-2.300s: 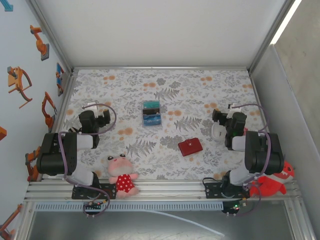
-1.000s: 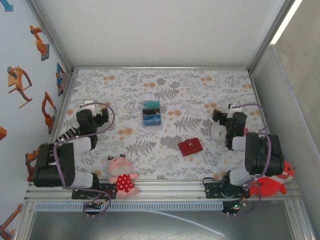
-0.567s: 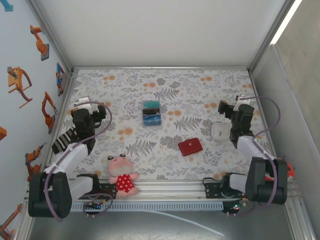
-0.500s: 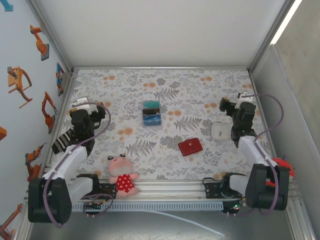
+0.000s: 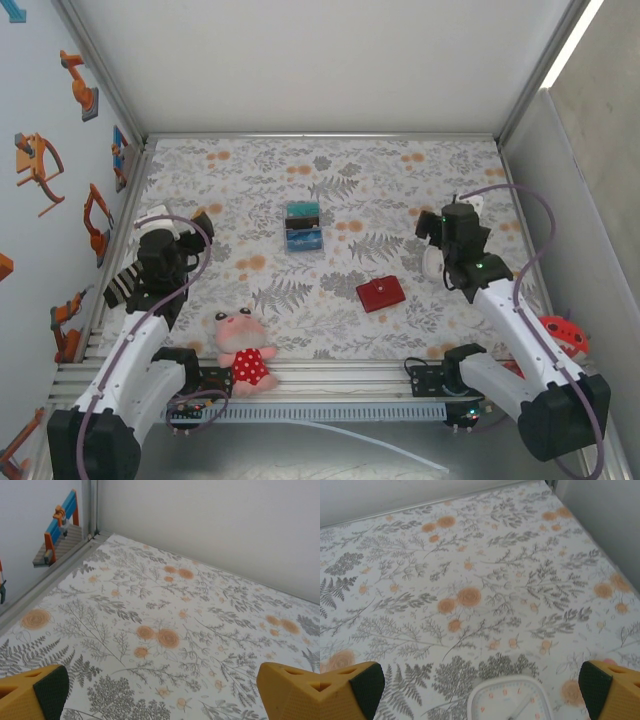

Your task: Take the credit cards out of the card holder

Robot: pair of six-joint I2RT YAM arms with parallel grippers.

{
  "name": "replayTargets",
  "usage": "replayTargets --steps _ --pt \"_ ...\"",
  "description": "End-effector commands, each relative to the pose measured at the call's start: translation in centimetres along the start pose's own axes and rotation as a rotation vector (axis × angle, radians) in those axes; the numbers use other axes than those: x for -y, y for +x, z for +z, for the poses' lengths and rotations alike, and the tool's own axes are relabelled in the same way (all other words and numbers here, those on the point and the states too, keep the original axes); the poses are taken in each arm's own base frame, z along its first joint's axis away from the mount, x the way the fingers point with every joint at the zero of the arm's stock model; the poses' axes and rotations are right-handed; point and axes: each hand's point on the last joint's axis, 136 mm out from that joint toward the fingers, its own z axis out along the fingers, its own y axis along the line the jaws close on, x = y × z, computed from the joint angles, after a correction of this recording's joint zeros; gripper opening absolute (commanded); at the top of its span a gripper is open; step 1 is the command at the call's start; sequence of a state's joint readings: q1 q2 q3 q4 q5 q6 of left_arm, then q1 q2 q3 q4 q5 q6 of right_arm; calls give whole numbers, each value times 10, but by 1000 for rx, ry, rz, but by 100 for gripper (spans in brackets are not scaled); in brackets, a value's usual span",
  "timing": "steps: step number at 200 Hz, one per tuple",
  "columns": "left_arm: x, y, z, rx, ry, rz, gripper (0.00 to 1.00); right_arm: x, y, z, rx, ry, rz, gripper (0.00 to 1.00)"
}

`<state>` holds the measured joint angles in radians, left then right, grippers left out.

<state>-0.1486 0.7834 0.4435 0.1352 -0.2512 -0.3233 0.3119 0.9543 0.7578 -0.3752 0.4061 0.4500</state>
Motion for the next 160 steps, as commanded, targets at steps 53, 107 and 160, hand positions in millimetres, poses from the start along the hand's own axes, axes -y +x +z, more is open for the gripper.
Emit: replayTargets --steps 53,107,160 --pt "13 11 -5 -71 60 -113 97 -16 79 -36 -290 91 143 100" --pt "21 12 4 -82 89 -117 97 -45 140 -43 -439 65 222 100" --pt "33 14 14 -114 136 -122 97 -67 185 -34 -543 8 359 100"
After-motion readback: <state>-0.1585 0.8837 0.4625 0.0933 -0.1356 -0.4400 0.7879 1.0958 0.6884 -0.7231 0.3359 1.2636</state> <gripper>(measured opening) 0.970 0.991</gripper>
